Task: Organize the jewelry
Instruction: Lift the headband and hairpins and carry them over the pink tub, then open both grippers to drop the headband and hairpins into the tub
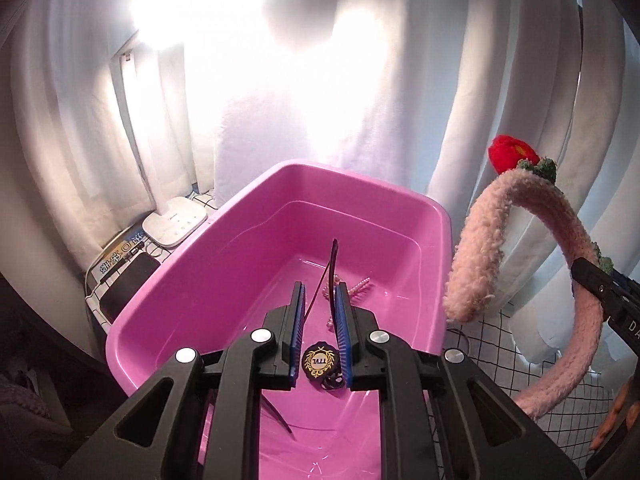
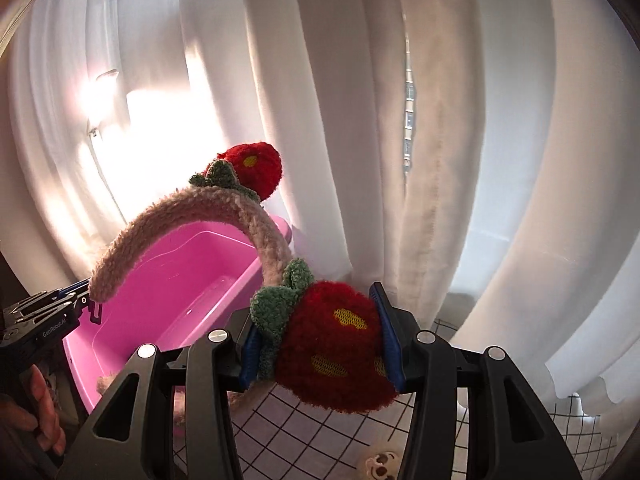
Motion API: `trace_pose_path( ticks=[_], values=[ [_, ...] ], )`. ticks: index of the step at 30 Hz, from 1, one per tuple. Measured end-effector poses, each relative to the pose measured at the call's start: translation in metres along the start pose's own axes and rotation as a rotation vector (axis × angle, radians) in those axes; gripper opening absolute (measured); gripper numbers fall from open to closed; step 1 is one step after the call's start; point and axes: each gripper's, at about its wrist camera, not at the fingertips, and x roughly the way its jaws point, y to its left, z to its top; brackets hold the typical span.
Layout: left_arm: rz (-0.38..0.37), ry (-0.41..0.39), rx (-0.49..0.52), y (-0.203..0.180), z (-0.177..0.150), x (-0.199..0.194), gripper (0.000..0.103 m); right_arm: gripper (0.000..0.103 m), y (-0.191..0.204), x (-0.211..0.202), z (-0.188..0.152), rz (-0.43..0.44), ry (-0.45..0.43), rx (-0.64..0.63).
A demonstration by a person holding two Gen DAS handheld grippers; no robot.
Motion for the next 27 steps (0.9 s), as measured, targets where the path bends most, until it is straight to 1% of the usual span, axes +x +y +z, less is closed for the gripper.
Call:
trace_pose_path(
  ticks=[3, 6, 11, 20, 23, 26, 27],
  values=[
    [0.034, 0.021, -0.012, 0.024, 0.004, 0.008, 0.015, 0.047, 0.033, 0.023, 0.015, 0.024, 0.017, -0.047],
    [0.049, 0.054, -0.028, 0.044, 0.003, 0.023, 0.015, 0.047, 0.065, 0.047, 0.025, 0.032, 0.045, -0.100],
    [0.068, 0.089, -0.029, 0.055, 0.002, 0.040, 0.017, 0.047, 0.104, 0.090, 0.031, 0.035, 0.108, -0.157],
    [0.080, 0.173, -0.025, 0.068, -0.004, 0.068, 0.019, 0.047, 0.131, 0.138, 0.028, 0.004, 0.199, -0.198],
    [0.077, 0.200, -0.031, 0.071, -0.007, 0.074, 0.019, 0.047, 0.134, 0.146, 0.026, -0.012, 0.212, -0.206],
    [0.081, 0.218, -0.035, 0.073, -0.010, 0.078, 0.020, 0.052, 0.134, 0.152, 0.026, -0.030, 0.220, -0.223],
    [0.080, 0.224, -0.037, 0.074, -0.011, 0.079, 0.025, 0.056, 0.134, 0.152, 0.028, -0.030, 0.221, -0.221]
  ],
)
